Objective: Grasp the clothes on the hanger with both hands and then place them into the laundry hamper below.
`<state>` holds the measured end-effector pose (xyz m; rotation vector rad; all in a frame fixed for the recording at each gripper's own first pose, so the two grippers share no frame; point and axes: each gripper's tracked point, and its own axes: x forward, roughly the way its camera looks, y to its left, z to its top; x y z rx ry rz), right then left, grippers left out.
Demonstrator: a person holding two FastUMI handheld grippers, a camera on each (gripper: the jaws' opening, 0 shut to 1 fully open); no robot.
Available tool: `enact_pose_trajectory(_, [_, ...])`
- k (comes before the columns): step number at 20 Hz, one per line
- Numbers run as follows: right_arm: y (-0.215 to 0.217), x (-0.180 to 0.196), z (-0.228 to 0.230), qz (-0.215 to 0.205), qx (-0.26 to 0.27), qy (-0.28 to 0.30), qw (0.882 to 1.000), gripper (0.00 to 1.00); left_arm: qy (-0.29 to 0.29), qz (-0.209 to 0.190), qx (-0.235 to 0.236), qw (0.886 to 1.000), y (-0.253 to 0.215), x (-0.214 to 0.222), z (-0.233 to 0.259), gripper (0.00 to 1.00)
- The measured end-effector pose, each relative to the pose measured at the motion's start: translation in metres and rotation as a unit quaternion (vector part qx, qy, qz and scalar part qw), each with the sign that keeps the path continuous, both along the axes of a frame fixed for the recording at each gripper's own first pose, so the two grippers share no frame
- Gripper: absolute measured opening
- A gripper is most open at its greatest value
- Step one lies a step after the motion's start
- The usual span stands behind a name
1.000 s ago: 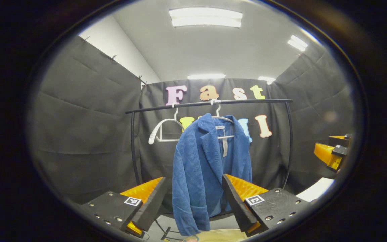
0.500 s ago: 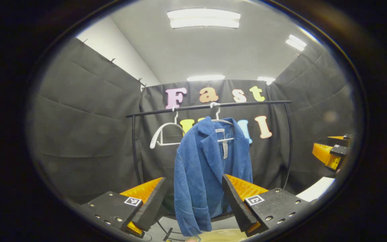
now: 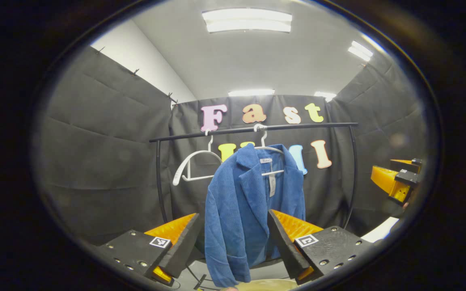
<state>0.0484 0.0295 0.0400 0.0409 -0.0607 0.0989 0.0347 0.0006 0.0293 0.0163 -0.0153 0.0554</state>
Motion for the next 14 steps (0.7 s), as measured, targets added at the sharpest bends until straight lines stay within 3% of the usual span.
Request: enact_pose_trajectory(14, [0.031, 0.1, 0.009, 0.073, 0.019, -0.003, 0.997, 0.93, -0.024, 0.029, 0.021, 0.999, -0.03, 0.079, 0.03, 0.95])
